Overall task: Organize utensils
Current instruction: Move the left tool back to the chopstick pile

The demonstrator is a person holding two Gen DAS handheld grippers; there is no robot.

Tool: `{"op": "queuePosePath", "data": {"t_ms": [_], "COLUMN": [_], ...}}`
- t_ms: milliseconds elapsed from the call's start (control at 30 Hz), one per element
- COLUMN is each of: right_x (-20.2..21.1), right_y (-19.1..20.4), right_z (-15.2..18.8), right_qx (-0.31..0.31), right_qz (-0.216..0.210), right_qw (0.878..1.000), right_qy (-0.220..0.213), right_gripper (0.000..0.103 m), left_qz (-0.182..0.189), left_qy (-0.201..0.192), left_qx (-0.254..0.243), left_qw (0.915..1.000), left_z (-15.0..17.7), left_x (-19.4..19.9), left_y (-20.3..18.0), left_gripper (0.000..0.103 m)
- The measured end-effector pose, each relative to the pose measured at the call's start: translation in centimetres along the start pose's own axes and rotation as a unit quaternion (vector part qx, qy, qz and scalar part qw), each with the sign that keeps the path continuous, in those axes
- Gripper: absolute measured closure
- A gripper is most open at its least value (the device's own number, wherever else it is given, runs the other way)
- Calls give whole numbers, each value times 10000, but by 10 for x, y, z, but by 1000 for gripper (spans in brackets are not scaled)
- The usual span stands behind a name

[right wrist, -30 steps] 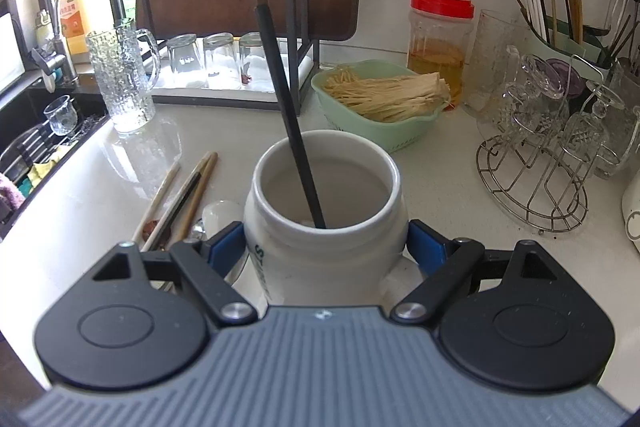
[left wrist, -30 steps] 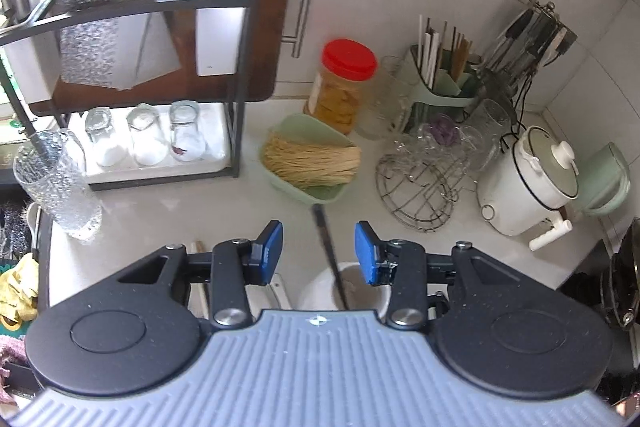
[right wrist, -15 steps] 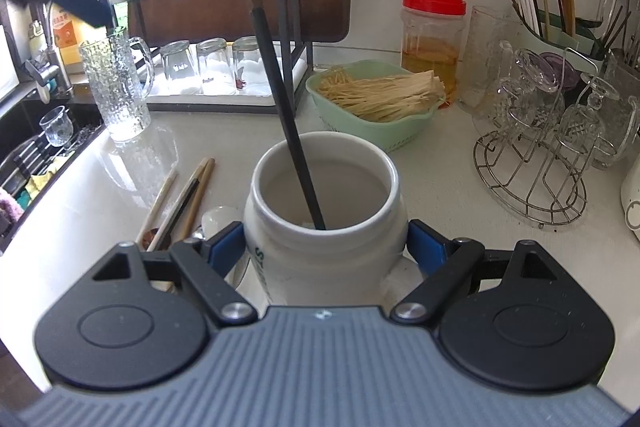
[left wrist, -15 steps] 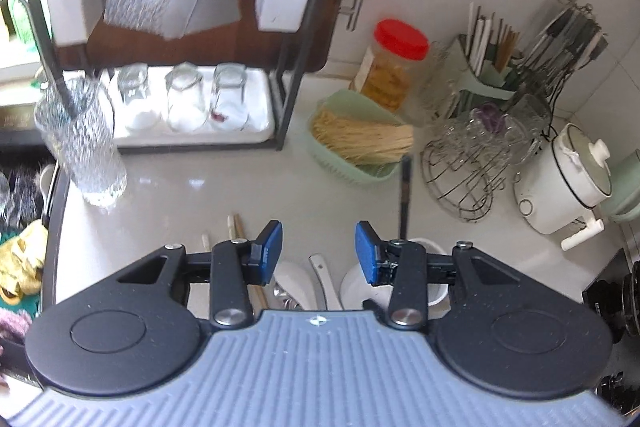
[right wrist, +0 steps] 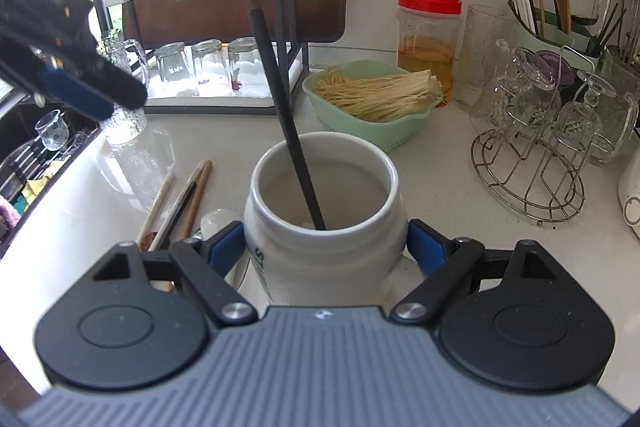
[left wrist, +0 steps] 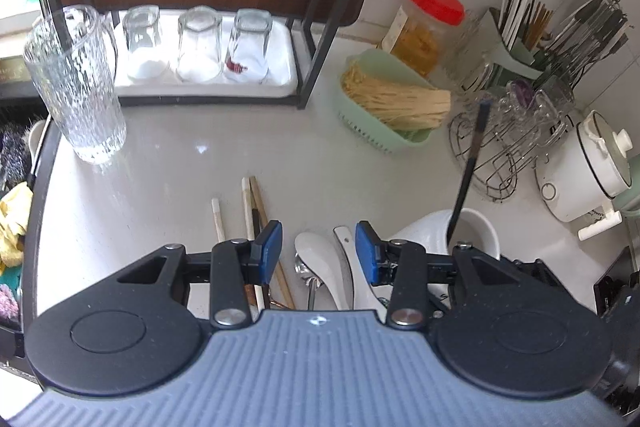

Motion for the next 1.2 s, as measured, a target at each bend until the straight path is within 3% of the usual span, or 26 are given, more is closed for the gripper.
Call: {"op": "queuePosePath", "data": {"t_ms": [400,700,1200], "right_x": [-1,-2,-4], "right_y": [2,2,4], "right_z": [-2,-4,-7], "right_qx": [1,-34,-45], "right_qz": [81,102,214], "right_qw": [9999,9997,9990], "right_qy": [123,215,397], "right_gripper": [14,14,13], "left_qz": [62,-117,-343], "left_qy": [214,492,295], "left_qx": [311,302,308], "left_qw": [9993,9983,9985], "left_z": [17,26,34], "left_x": [-45,-80,-103], "left_y": [30,45,62], "left_gripper": [57,57,57]}}
Point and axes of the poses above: each gripper's, at about its wrist camera, not at the fingertips, and x roughly against the way its jaws point, y to its left, z to its underside, the point moved 5 cm from there along -x, roughly the way its jaws point, and after that the axes turned 12 degrees about y, right-handed, at the moved point
